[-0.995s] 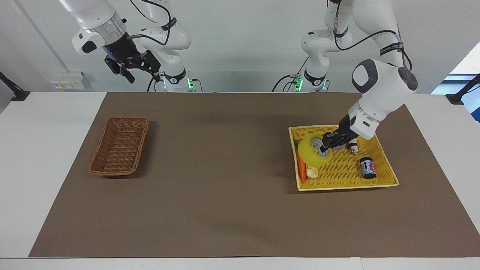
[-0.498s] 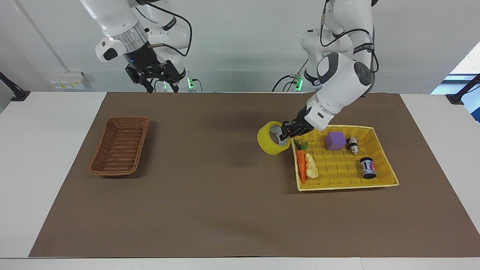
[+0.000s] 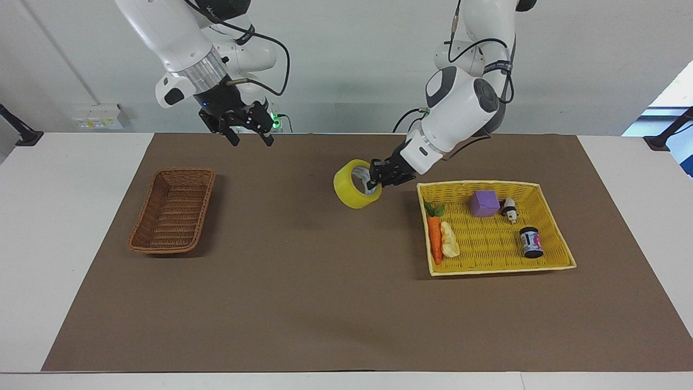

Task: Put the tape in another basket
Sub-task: 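Lift the tape with the left gripper while the right gripper reaches it, then grasp the tape with the right gripper and open the left gripper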

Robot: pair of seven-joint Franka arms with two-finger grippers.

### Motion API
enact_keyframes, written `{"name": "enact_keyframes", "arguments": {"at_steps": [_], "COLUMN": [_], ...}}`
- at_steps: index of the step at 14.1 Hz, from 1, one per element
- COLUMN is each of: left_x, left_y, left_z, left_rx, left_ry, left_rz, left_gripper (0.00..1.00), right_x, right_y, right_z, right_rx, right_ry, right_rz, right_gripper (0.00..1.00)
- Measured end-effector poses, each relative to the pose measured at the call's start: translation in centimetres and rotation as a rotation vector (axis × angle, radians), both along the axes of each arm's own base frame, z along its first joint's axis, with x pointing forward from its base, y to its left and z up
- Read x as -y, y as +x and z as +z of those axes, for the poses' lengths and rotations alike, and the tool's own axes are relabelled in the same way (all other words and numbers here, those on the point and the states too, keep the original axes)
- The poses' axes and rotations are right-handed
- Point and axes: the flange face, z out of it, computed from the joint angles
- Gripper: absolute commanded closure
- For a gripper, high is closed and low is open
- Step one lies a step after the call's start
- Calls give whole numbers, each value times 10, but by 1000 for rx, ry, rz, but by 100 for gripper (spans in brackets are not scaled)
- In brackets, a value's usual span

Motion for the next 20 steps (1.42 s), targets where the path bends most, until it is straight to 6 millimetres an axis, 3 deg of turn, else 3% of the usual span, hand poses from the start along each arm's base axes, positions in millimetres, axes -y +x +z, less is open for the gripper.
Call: {"name": "enact_keyframes", "arguments": {"at_steps": [3,9,13,19,20], "left_x": [34,67,77,81,81], "left_y": [-24,-49,-52,-48,-48], "left_z": [3,6,11,16,16], "left_rx": [26,60,111,156,156], "left_ry": [-14,-29,-55,-100,-103], "left_rz": [-44,-86,-62,6,9], "left_gripper": [100,100,100,100,100], "right_x": [-4,-6,17,17,19], "right_y": [-1,-2,-2,-14,-15], "right_z": [-21,-43,-53,-53,-54], "right_rx": [-38,-74,-90,-133,-135], "right_ry": [-1,61,111,136,138], "right_rz": [7,25,75,164,171], "right_gripper": [0,0,0,0,15]}}
